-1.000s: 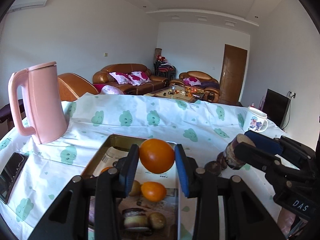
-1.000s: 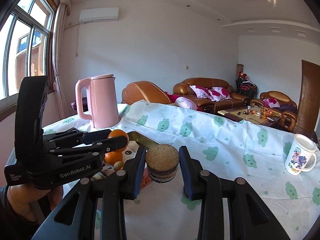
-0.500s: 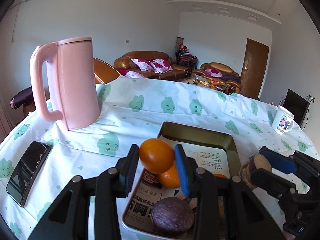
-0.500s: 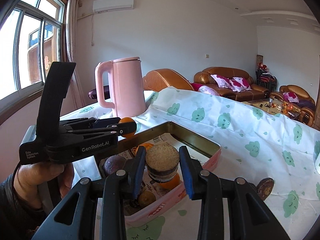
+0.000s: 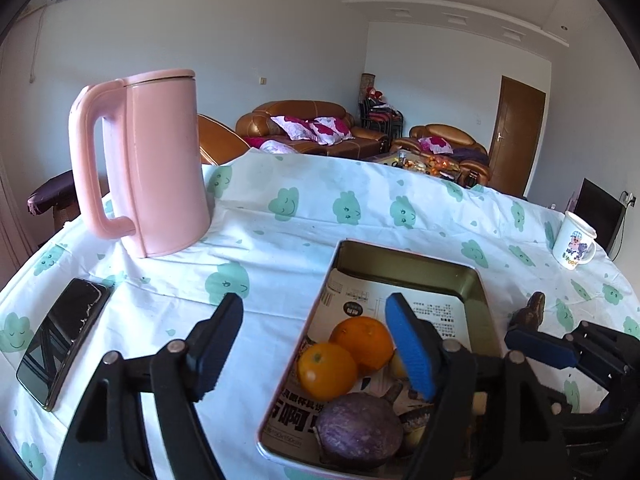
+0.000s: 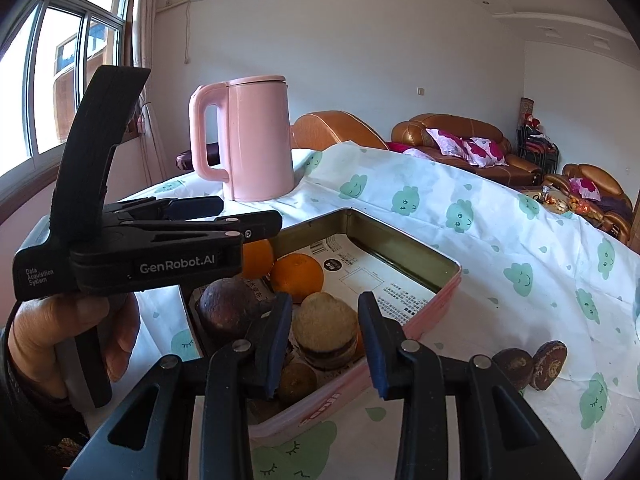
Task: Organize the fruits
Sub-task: 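Grasp a dark brown round fruit with the right gripper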
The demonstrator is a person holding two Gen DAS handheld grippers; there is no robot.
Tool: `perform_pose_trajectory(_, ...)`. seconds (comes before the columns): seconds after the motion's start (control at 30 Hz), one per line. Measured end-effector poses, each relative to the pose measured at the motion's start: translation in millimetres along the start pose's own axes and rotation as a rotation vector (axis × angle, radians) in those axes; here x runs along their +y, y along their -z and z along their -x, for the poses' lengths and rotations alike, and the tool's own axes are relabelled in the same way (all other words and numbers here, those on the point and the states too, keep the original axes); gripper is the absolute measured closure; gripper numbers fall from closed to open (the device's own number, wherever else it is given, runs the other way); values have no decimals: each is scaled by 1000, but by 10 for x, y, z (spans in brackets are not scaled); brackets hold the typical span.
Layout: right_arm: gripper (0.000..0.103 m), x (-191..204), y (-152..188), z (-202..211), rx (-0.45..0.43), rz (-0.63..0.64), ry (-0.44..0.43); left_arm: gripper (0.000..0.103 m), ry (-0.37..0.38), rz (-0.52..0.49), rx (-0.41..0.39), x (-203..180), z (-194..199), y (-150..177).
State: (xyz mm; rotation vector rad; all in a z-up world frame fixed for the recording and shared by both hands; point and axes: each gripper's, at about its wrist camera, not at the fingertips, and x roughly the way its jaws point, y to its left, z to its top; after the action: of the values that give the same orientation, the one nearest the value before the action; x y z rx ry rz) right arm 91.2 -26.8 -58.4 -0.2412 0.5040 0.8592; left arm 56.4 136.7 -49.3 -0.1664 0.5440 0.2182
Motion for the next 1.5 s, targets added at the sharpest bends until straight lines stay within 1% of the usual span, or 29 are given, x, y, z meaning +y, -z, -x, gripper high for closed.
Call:
perform_pose_trajectory(0.03, 66, -36, 16, 48, -4, 4, 16, 26, 4, 2, -2, 2, 13, -5)
perform_pose_trajectory(0.07, 66, -89, 35, 97, -9, 0, 30, 21, 3, 1, -6, -3, 27, -6)
perform_pose_trajectory(0.13, 66, -227, 67, 199, -14, -27, 46, 16, -4, 7, -17, -7, 54, -5)
perform_pose_trajectory(0.23, 64, -474, 130, 328, -10, -68, 88, 15, 17, 22, -17, -34, 77, -4)
perform_pose_trajectory(0.4, 64, -935, 241, 436, 21, -144, 213, 15, 42, 6, -15, -215, 79, 4)
perform_pose_trajectory(0.47, 64, -1097, 289, 462, 36, -174, 263, 7, 53, -4, -10, -328, 63, 9)
perform_pose_trajectory(0.5, 64, -1160, 310, 470, 44, -182, 281, 7, 60, -11, -9, -387, 57, 12)
perform_pose_trajectory(0.63, 64, -1324, 379, 451, 95, -204, 318, 7, 85, -38, -1, -608, 36, 15)
perform_pose_trajectory(0.77, 64, -1461, 363, 390, 119, -236, 330, 7, 106, -52, 5, -790, 23, 9)
perform_pose_trajectory(1.0, 64, -1611, 282, 81, 166, -322, 281, 7, 120, -85, 10, -1034, -23, 7)
perform_pose_trajectory(1.13, 63, -1656, 267, -69, 191, -371, 219, 7, 121, -98, 19, -1117, -54, 9)
perform_pose_trajectory(1.23, 63, -1712, 306, -109, 201, -431, 181, 7, 127, -112, 19, -1189, -49, 20)
perform_pose_trajectory(1.33, 63, -1739, 317, -100, 199, -447, 159, 7, 136, -122, 22, -1260, -46, 37)
perform_pose_trajectory(1.47, 69, -1754, 327, -75, 189, -461, 134, 7, 143, -130, 24, -1336, -46, 55)
perform_pose_trajectory(1.5, 80, -1761, 327, -50, 177, -466, 134, 7, 148, -134, 26, -1360, -46, 60)
